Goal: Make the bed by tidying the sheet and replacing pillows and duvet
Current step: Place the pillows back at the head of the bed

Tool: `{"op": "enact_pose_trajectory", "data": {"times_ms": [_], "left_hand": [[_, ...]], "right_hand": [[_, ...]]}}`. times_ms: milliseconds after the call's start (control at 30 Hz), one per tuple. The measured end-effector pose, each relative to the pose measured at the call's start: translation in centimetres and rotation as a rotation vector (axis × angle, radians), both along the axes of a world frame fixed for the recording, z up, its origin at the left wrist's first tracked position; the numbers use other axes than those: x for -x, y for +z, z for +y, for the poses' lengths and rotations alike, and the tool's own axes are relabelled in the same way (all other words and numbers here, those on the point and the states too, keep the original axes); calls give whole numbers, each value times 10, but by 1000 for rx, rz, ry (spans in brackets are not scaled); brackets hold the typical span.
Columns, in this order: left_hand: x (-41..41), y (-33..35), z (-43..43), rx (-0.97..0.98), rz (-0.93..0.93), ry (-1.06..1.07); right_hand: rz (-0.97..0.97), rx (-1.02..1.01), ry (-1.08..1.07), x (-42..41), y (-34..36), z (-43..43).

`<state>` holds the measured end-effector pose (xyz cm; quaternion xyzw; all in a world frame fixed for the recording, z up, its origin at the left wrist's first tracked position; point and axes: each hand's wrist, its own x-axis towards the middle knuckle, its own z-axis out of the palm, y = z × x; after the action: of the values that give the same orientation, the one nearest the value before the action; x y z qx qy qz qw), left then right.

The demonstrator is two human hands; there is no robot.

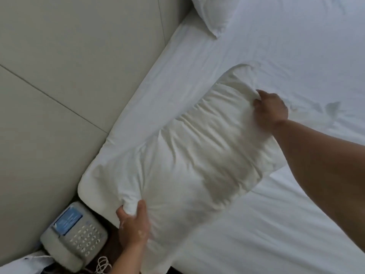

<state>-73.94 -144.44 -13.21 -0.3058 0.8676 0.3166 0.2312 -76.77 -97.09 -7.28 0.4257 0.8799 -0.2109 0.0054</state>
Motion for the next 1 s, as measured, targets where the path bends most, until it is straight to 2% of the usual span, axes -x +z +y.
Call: {"op": "enact_pose_trajectory", "data": {"times_ms": [33,100,200,233,267,333,433,533,733,867,1000], "left_hand": [[6,-1,-4,77,-38,-34],[21,8,-4,205,29,-183],[71,30,31,175,258,-527],[95,34,51,131,270,-655],[120,35,73,92,243,-789],[163,30,116,23,69,-1019],[197,13,168,-60,-169,-1193],[210,-11,189,-149,-258,-1168],[196,4,189,-368,-143,-1068],[197,51,172,-392,8,-997],[240,102,149,-331,225,-884]], "right_hand": [[-108,-1,-10,-4,-17,0],[-250,10,2,-26,-43,-11],[-214,144,-65,-77,-60,-60],[-206,180,-126,-98,-65,-81],[-222,208,-168,-117,-68,-101],[-243,289,-274,-149,-66,-138],[-37,611,-602,-151,-65,-166],[153,752,-687,-121,-65,-168],[390,719,-619,-96,-60,-166],[501,738,-528,-71,-35,-165],[591,794,-322,-2,-15,-156]]}}
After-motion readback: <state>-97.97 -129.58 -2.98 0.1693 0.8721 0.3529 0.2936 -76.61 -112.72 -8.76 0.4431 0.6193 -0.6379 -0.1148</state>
